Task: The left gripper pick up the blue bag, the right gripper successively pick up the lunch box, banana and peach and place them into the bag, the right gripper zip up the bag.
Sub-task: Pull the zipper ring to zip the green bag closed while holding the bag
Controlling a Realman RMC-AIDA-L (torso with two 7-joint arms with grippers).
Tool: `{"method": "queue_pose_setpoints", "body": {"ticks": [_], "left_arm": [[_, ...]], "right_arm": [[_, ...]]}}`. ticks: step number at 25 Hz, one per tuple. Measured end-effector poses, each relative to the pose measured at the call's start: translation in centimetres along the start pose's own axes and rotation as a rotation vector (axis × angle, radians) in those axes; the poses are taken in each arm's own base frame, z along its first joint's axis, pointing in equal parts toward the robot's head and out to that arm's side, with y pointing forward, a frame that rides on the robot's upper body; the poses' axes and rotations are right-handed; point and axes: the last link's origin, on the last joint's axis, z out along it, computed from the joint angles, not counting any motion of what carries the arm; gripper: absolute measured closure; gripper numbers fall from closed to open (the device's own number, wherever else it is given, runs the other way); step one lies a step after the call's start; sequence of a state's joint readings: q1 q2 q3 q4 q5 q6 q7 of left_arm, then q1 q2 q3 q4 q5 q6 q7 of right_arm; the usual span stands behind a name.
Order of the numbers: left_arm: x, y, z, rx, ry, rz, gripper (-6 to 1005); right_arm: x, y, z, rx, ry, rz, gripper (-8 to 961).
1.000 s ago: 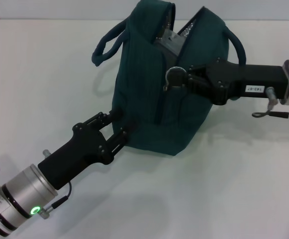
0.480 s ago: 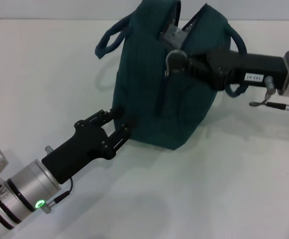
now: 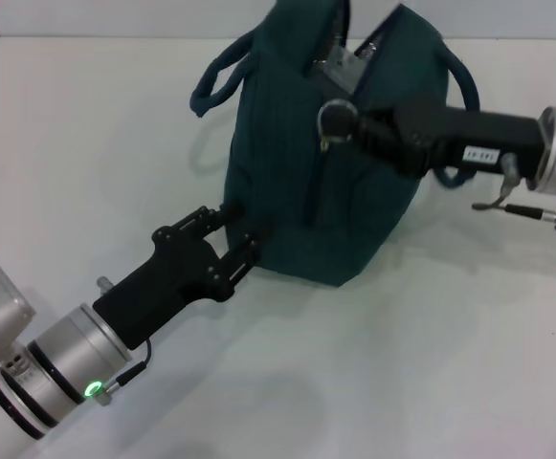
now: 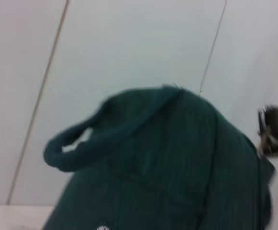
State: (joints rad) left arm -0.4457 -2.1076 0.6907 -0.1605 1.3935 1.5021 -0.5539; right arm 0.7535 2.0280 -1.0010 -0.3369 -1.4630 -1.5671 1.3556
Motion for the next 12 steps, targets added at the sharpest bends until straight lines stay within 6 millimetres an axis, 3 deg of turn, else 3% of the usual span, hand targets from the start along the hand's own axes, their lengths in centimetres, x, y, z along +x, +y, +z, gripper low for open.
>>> {"method": "queue_pose_setpoints", "body": {"ticks": [12], "left_arm": [[0.9,0.8,1.8,-0.060,0.032,0.019,535]], "right_arm": [[0.7,0.3,-0.3,-0.009,0.013,0.013,945]]}}
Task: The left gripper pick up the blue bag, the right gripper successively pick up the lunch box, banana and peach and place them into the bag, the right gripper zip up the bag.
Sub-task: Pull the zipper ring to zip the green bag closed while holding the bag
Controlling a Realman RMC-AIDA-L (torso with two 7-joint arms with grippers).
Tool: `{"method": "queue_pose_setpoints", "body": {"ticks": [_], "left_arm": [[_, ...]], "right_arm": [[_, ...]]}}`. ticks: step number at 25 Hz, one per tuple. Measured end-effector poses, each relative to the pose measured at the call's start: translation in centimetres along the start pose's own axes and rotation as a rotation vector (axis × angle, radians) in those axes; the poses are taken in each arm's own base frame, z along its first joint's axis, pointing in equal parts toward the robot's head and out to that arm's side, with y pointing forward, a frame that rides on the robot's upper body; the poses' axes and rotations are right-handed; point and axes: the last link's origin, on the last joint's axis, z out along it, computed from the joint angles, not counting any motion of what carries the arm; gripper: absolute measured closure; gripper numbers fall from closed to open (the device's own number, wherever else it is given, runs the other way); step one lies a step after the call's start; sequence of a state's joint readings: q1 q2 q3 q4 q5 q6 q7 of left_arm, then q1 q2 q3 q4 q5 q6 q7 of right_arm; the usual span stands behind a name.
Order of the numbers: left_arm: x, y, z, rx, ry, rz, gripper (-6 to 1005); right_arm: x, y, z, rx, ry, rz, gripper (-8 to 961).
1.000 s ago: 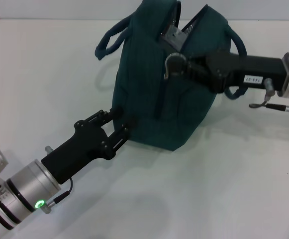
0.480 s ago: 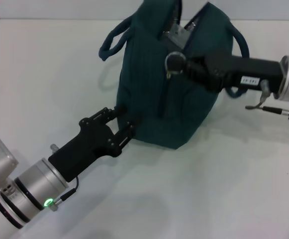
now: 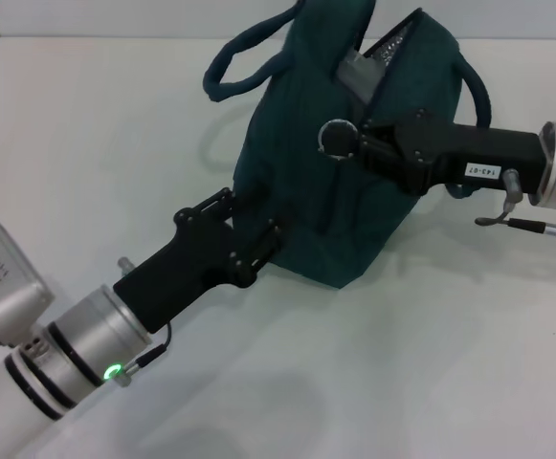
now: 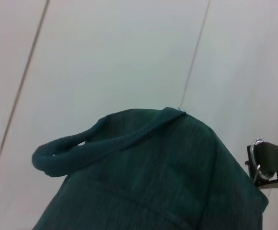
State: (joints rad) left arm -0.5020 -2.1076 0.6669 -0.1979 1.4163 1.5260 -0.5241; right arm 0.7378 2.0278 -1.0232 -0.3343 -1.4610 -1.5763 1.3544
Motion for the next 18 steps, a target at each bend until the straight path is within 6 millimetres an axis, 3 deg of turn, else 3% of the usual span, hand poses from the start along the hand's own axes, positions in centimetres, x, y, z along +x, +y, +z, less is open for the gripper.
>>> {"method": "queue_pose_setpoints", "body": {"ticks": [10,18], "left_arm": [[0.5,-1.1,0.0,0.056,0.020,0.047,536],[-0.2,-0.7,1.2,0.020,-0.042,0.045,537]], "right_arm": [[-0.6,0.1,-1.0,0.004,-0.058,-0.001,945],[-1.3,-1.1,-0.9,0.095,-0.105,-0.004,945]]}}
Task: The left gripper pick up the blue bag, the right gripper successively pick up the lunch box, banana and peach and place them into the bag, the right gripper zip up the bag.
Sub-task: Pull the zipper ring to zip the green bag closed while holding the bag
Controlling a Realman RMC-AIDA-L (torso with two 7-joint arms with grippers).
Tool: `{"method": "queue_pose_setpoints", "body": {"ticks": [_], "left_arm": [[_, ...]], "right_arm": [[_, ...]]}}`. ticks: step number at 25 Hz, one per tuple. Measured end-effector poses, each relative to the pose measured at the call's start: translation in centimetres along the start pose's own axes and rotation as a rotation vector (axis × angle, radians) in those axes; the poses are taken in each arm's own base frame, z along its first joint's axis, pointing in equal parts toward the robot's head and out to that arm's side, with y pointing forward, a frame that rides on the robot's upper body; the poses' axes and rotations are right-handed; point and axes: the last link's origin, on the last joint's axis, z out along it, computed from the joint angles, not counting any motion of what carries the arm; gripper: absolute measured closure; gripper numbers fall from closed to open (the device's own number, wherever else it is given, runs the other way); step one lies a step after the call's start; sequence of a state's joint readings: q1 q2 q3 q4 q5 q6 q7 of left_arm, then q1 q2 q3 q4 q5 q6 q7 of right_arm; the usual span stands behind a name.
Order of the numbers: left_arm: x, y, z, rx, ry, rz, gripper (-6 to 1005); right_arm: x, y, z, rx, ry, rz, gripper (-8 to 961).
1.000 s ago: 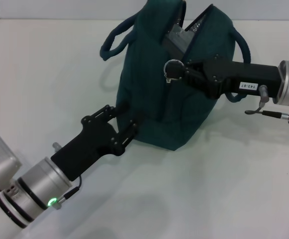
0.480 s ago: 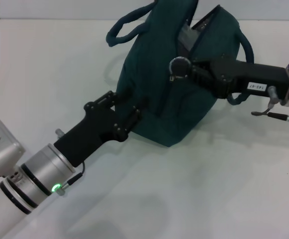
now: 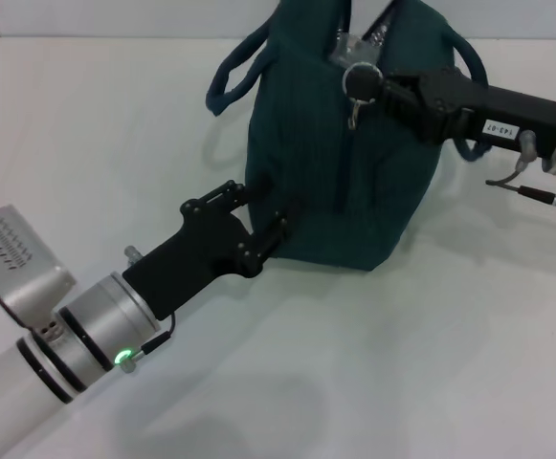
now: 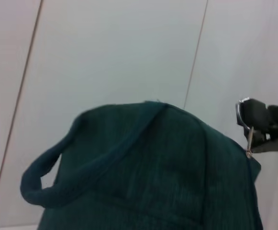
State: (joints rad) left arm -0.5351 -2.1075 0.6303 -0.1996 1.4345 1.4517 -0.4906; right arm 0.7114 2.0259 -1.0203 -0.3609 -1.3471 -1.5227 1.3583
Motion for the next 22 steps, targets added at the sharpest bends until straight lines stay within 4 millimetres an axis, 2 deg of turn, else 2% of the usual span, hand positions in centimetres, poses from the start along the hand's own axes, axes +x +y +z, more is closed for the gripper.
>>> {"method": "queue_pose_setpoints", "body": {"ticks": [11,22], "left_arm": [[0.3,-0.2,0.4,0.030,0.026,-0.002,538],[0.4,0.2,1.3,0.022,0.026,0.019,539]], "right_arm": [[1.0,0.4,0.4,-0.025,0.044,0.025,945],[0.7,0.9,0.4,-0.054,0.015,0.032,944]]}}
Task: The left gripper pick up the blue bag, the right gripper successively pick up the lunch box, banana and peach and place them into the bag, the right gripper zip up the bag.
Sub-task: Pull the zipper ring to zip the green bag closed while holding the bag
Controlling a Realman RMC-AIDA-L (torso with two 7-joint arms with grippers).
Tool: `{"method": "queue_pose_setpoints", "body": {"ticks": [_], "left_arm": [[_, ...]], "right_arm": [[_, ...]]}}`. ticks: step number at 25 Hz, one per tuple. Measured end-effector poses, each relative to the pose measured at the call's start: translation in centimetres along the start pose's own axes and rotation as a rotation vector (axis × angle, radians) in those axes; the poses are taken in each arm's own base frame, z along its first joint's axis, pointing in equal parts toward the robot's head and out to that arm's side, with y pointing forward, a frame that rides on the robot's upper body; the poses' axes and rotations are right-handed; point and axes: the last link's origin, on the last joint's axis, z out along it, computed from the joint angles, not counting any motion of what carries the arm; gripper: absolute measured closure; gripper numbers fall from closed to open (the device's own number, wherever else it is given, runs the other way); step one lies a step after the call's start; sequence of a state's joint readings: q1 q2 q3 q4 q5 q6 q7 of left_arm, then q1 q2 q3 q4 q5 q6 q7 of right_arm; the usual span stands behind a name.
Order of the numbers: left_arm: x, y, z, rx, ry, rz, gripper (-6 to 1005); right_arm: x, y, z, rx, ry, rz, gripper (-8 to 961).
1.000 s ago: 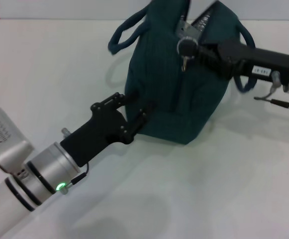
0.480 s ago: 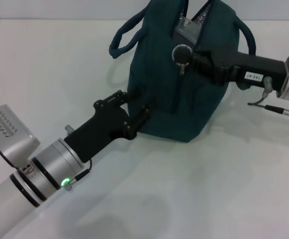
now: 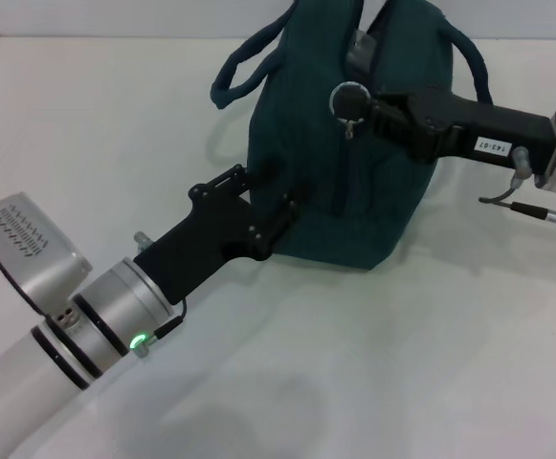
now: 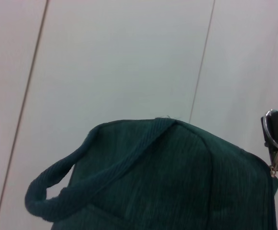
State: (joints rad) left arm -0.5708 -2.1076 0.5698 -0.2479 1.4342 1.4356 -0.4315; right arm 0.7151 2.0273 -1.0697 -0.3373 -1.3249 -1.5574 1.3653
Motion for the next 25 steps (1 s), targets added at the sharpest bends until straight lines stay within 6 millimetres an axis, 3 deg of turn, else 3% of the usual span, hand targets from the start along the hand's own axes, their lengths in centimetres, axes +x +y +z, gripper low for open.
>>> {"method": "queue_pose_setpoints", "body": {"ticks": [6,12,15,20,25], "left_arm": [[0.02,0.57,0.50,-0.064,-0.018,0.025,540],[0.15,0.68,0.58,-0.087,-0.017,0.041,607],[0.18,0.68,0.59,-0.088,-0.016,0.042,790],[0.20,0.71,0.60,-0.089,-0.014,0.038,955],[0.34,0.84,0.56,-0.094,-0.002,0.033,966]], "right_arm": [[-0.17,-0.15,-0.23,0.008,-0.003,0.017,944],[-0.16,-0.36,-0.40,0.021,0.005,0.029,944],[-0.13,-0.36,-0.41,0.021,0.006,0.030,944],[0.03,-0.37,-0.54,0.025,0.007,0.035,944],[0.21,-0.38,-0.80,0.032,0.009,0.039,944]]}}
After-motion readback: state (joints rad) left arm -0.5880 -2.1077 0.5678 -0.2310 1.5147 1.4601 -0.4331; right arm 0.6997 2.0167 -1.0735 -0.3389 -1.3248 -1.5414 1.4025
